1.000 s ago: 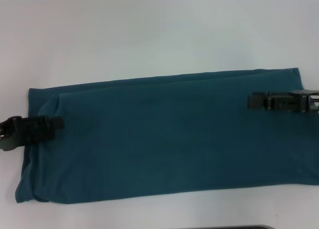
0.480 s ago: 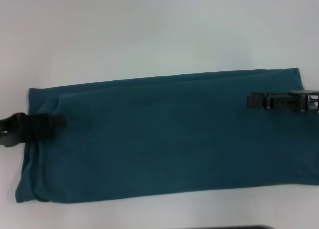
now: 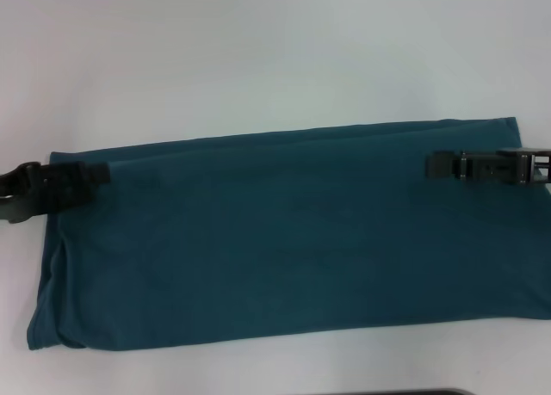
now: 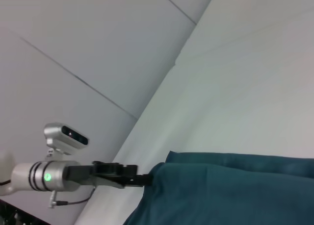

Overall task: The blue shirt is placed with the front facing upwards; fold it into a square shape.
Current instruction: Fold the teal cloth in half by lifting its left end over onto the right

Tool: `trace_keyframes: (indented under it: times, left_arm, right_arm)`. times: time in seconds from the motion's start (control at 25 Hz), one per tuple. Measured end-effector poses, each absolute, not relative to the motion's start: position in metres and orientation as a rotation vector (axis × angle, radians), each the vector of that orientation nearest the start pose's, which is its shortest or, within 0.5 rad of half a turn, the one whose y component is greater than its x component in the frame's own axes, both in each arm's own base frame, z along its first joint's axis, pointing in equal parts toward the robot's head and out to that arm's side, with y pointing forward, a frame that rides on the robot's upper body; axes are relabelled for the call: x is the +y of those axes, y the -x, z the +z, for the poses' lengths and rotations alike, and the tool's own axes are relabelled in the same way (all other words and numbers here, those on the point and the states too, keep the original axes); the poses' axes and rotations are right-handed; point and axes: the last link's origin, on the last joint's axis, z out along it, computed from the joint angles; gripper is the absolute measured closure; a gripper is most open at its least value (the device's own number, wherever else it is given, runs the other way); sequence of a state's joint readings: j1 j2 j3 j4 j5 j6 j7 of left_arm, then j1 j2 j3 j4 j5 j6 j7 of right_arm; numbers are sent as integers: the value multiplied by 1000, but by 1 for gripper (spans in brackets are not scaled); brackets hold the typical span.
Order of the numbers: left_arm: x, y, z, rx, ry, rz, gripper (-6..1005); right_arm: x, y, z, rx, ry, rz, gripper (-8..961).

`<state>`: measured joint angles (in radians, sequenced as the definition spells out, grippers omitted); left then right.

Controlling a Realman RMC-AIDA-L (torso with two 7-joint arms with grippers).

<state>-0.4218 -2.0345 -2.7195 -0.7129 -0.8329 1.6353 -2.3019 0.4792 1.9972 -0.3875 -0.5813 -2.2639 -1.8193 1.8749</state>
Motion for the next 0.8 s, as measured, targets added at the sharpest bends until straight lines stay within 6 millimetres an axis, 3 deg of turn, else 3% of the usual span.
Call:
trace_keyframes:
  times: [0.56,0.8]
  left_arm:
    - [297,351,31,-2006,1954,-600,324]
    - [286,346,51,-1993,1981,-721,323]
  right_arm:
    - [283,-305,35,1601,2559,824,106]
    - [283,-305,36,1602,2555,832,106]
